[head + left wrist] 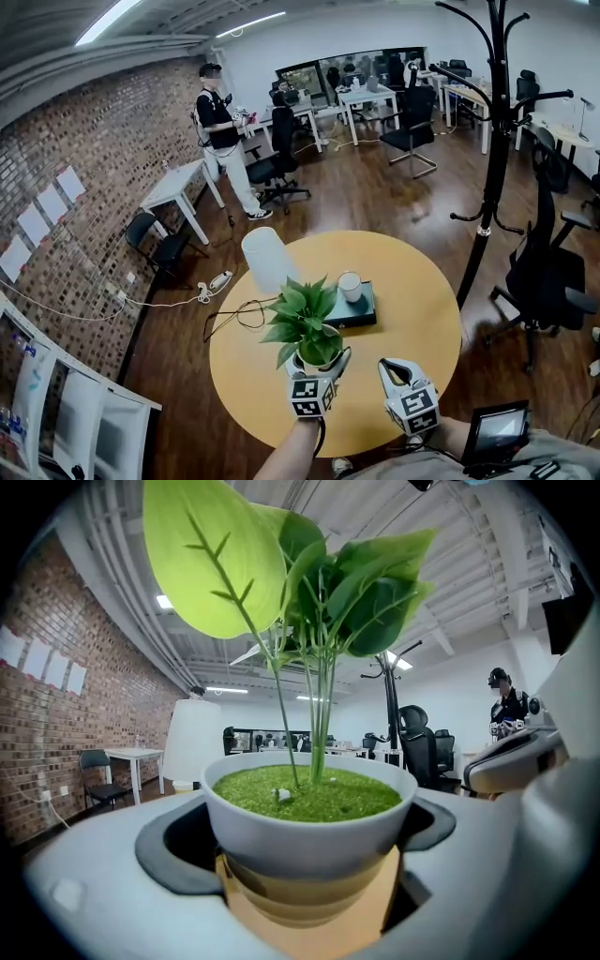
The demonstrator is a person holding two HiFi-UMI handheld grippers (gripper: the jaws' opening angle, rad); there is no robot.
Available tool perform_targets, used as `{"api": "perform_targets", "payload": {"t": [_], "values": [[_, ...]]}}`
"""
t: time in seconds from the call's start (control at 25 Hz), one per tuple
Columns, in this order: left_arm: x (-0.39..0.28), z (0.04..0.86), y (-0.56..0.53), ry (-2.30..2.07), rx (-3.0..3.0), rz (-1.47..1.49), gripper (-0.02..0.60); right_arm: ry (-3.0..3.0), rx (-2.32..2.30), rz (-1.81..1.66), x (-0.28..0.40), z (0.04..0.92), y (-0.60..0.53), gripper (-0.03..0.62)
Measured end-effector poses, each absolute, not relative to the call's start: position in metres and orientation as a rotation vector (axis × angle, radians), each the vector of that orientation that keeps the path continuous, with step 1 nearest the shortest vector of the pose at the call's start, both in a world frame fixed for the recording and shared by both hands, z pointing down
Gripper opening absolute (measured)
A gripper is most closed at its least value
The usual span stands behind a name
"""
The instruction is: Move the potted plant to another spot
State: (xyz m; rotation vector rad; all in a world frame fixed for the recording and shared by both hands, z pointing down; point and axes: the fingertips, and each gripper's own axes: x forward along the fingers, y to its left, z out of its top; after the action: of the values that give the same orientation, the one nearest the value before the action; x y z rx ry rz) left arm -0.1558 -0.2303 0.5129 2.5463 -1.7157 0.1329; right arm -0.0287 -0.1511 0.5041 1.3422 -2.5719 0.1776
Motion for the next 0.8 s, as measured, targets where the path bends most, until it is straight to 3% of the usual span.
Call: {"api": "perform_targets", "payload": {"t": [0.32, 0.8], "values": [[-0.071, 0.520, -0.241, -1.800, 2.487, 0.138, 0.537, -2.615, 1.287, 0.174, 0.067, 0.513, -0.174, 0.003], [-0.048, 0.518, -0.249, -1.753, 2.501, 0.142, 0.537, -2.599, 1.328, 0.171, 0.084, 0.508, -0.184, 0.003]]}}
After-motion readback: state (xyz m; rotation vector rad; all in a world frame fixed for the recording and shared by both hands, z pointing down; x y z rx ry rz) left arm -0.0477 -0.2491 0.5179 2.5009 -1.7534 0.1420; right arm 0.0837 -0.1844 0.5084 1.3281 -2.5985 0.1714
